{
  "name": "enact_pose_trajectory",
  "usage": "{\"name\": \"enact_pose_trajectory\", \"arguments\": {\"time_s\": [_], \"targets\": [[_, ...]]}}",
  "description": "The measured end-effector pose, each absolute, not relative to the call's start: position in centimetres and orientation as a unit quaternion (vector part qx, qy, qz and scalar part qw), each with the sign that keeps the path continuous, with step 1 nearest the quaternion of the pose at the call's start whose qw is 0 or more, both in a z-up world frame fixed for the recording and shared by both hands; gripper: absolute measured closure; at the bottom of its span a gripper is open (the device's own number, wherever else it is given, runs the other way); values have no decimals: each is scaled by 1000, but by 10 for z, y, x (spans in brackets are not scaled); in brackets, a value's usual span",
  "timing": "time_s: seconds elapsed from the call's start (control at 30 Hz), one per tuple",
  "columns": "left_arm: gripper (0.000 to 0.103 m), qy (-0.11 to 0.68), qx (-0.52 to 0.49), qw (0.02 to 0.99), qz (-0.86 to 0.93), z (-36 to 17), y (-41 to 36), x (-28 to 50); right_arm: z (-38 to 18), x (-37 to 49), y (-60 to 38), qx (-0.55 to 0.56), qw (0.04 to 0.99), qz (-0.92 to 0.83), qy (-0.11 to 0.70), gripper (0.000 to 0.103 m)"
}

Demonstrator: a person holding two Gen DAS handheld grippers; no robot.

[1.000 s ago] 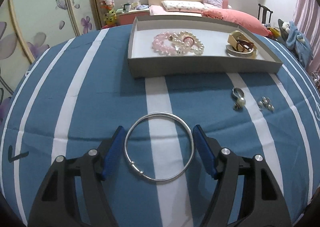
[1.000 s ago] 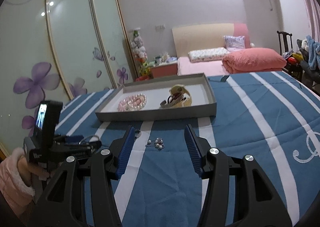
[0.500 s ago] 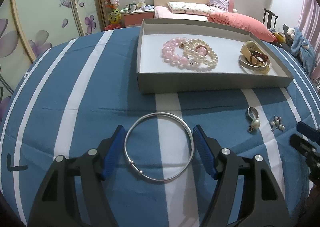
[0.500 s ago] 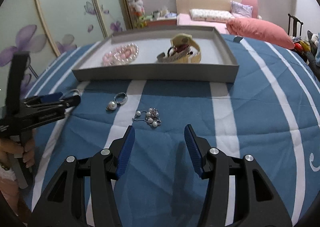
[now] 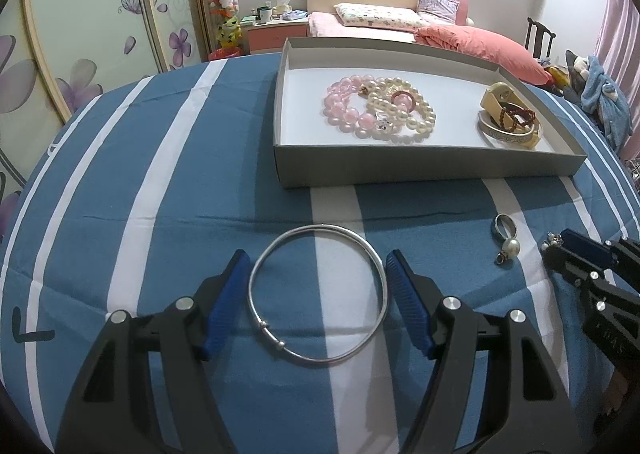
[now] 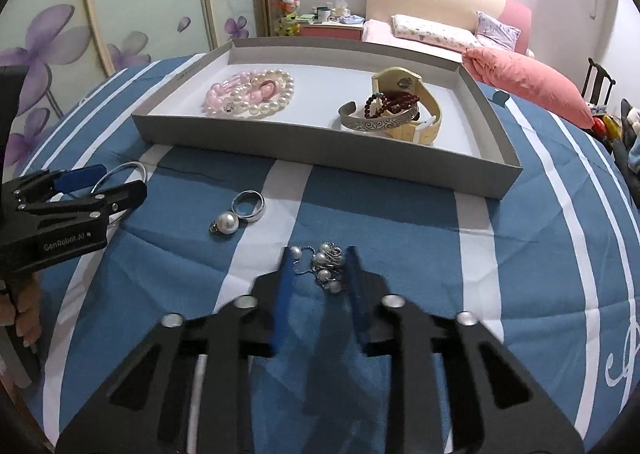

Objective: Organize jewelry
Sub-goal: 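Grasp the silver bangle with the left tool while the right tool grasps a pearl earring, then carry the bangle into the tray with the left tool while the right tool drops the earring there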

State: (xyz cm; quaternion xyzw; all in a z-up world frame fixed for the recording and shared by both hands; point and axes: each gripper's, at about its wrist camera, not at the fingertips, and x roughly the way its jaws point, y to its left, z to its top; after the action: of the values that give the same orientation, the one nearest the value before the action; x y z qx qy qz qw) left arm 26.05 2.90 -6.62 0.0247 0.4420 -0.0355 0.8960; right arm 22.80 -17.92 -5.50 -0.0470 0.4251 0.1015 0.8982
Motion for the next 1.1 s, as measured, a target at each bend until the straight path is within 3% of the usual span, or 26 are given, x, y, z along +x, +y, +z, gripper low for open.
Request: {"name": "enact_pose_trajectory", "arguments": {"time_s": [0.13,0.53,0.8,1.1], "targets": [[35,442,25,896,-36,-66,29,261,-54,224,-178,-68,899,98,422,95],[35,442,23,896,-36,-66,30,260,-51,219,-232,-2,907,55,416,96],[35,428,1,903,-33,-61,37,256,-32,212,-233,20,929,80,362,96],[35,358,11,934,-24,-39,32,234,-5,201,-233,43,952,100,286,96]]}}
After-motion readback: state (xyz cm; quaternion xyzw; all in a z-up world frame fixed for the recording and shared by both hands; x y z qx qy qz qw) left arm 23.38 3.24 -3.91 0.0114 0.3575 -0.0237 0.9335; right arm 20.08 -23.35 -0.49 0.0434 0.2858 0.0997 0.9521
